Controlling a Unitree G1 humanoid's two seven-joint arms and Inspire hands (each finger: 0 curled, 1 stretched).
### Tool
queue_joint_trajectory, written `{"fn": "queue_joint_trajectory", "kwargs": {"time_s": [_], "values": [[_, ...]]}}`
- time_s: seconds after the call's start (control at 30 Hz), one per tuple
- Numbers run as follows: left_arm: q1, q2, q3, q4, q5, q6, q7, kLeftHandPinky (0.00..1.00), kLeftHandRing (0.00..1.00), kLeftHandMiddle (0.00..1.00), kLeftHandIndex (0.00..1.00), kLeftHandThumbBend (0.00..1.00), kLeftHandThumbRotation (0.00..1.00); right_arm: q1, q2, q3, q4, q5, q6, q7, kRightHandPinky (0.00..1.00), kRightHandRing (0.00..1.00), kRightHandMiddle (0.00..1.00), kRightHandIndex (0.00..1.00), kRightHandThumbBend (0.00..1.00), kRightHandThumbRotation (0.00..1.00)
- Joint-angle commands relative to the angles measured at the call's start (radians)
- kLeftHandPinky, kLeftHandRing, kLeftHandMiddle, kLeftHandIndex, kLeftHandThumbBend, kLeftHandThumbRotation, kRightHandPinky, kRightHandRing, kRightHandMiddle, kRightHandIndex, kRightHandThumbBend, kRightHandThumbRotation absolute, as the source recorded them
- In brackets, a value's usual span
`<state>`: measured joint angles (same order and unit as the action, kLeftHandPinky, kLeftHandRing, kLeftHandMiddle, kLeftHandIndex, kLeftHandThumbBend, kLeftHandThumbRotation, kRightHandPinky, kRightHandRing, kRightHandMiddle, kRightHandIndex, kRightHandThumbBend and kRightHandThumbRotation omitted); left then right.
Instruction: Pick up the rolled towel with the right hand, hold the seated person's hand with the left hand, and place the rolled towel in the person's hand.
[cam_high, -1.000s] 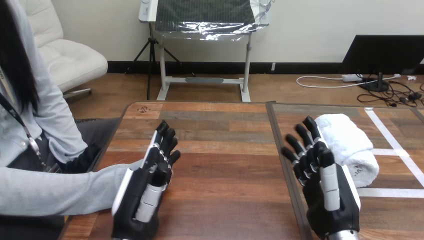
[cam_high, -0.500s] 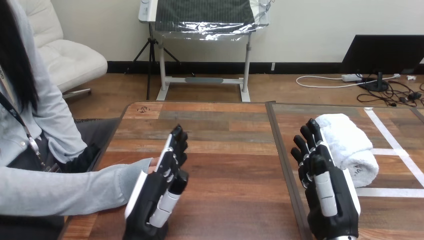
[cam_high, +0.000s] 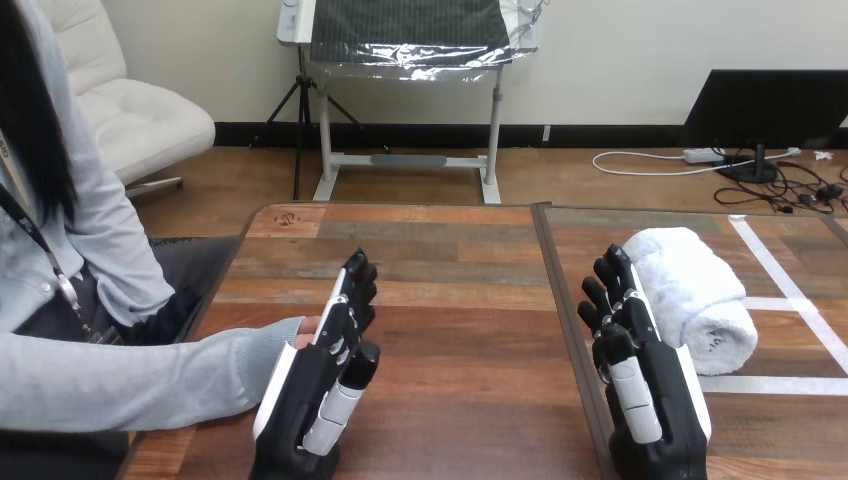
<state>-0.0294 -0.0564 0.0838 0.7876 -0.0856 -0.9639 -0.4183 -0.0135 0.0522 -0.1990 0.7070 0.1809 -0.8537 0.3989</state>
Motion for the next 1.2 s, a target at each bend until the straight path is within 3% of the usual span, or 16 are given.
{"fn": "queue_joint_trajectory", "kwargs": {"time_s": [0.0, 0.43, 0.87, 1.17], "values": [[-0.071, -0.002, -0.017, 0.001, 0.006, -0.037, 0.021, 1.0, 1.0, 1.0, 1.0, 1.0, 0.87, -0.079, -0.008, 0.016, 0.014, -0.024, -0.065, -0.026, 0.97, 1.0, 1.0, 1.0, 1.0, 0.76], [-0.074, 0.009, -0.03, 0.007, 0.026, -0.066, 0.058, 1.0, 1.0, 1.0, 1.0, 1.0, 0.84, -0.08, -0.017, 0.034, 0.033, -0.066, -0.105, -0.076, 0.86, 1.0, 1.0, 0.99, 1.0, 0.76], [-0.069, 0.017, -0.049, -0.006, 0.06, -0.062, 0.114, 1.0, 1.0, 1.0, 1.0, 1.0, 0.81, -0.08, -0.031, 0.054, 0.046, -0.074, -0.128, -0.089, 0.83, 0.98, 0.98, 0.98, 1.0, 0.73], [-0.069, 0.019, -0.059, -0.007, 0.073, -0.066, 0.131, 1.0, 1.0, 1.0, 1.0, 1.0, 0.78, -0.089, -0.056, 0.055, 0.037, -0.108, -0.142, -0.12, 0.8, 0.96, 0.97, 0.98, 1.0, 0.7]]}}
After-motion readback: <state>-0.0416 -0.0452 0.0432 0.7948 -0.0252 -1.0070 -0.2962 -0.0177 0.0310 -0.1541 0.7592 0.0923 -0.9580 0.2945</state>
